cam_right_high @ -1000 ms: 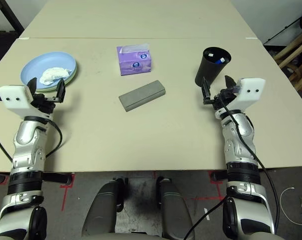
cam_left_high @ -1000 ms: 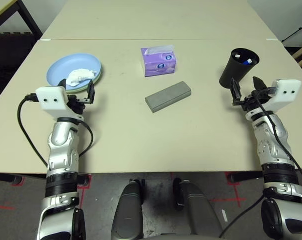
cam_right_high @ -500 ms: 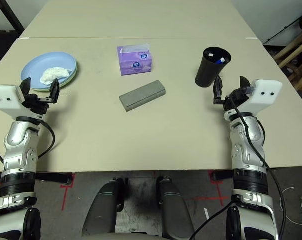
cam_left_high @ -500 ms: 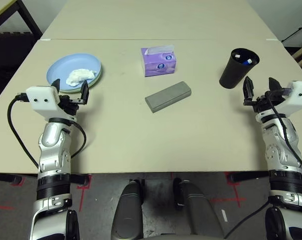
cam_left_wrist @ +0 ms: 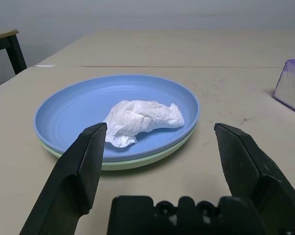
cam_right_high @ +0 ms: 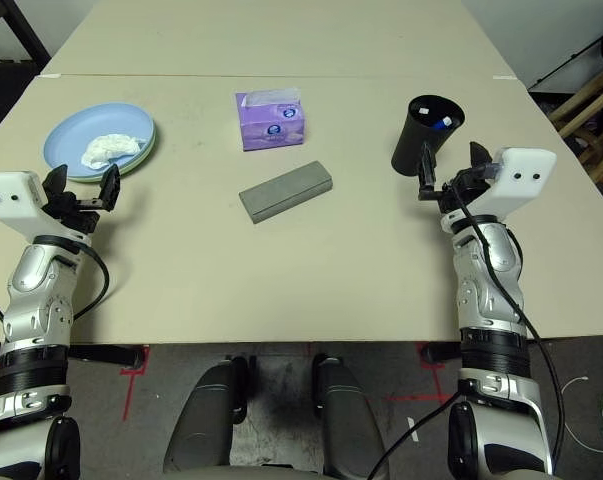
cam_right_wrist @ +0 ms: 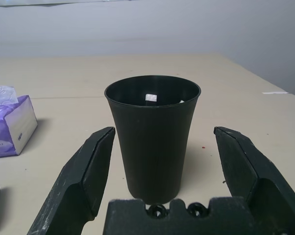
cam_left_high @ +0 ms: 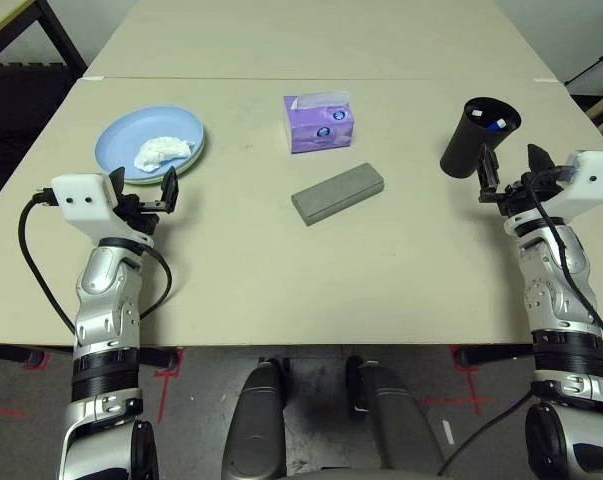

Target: Organize and tidy the items on the table.

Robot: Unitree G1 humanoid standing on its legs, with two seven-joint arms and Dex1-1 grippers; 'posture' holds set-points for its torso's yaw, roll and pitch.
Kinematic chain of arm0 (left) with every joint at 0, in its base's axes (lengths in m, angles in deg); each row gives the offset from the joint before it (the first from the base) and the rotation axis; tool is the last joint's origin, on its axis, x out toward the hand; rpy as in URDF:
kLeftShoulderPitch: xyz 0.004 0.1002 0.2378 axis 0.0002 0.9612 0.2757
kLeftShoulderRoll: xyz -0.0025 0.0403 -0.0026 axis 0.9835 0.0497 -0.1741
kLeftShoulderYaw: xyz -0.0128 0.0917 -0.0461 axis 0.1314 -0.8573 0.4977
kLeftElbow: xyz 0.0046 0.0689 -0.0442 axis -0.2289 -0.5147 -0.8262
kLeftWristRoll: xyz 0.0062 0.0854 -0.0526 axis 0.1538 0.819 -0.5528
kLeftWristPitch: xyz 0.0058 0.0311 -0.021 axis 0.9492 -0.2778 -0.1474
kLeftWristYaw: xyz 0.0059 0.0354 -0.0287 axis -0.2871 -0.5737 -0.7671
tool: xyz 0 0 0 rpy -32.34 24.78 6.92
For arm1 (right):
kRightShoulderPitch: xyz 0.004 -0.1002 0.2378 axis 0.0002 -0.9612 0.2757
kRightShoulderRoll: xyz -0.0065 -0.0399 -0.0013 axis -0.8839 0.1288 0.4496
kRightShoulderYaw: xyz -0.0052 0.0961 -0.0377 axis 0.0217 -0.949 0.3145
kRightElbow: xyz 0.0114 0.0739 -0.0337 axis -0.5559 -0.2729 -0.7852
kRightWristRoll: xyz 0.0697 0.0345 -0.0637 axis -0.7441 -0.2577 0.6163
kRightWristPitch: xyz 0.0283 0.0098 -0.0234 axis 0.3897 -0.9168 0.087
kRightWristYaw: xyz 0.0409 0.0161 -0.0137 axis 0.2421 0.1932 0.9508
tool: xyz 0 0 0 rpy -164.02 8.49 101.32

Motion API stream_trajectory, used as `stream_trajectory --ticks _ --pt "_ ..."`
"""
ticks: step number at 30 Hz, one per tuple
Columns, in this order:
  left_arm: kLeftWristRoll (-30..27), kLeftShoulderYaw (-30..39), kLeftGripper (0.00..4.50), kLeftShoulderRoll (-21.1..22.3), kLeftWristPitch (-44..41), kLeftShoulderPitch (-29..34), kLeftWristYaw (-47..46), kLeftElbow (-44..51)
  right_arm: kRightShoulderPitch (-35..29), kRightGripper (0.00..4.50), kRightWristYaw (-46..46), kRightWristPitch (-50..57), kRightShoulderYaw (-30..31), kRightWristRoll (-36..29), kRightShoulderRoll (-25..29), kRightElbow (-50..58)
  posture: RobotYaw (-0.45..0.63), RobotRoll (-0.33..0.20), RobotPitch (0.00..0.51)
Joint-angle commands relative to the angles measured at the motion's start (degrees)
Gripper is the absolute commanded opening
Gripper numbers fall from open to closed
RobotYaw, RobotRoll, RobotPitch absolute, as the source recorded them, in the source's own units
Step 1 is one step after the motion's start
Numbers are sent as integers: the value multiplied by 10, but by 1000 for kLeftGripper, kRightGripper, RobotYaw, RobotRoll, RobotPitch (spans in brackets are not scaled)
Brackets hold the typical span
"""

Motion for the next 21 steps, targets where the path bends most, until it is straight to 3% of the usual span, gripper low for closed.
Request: stream_trajectory --ticks 1,21 --pt "-4 3 4500 0 -5 2 0 8 -5 4447 1 1 0 0 0 4 126 0 173" --pt "7 4 4500 -1 6 -3 -19 2 -2 4447 4 0 1 4 -1 -6 127 0 170"
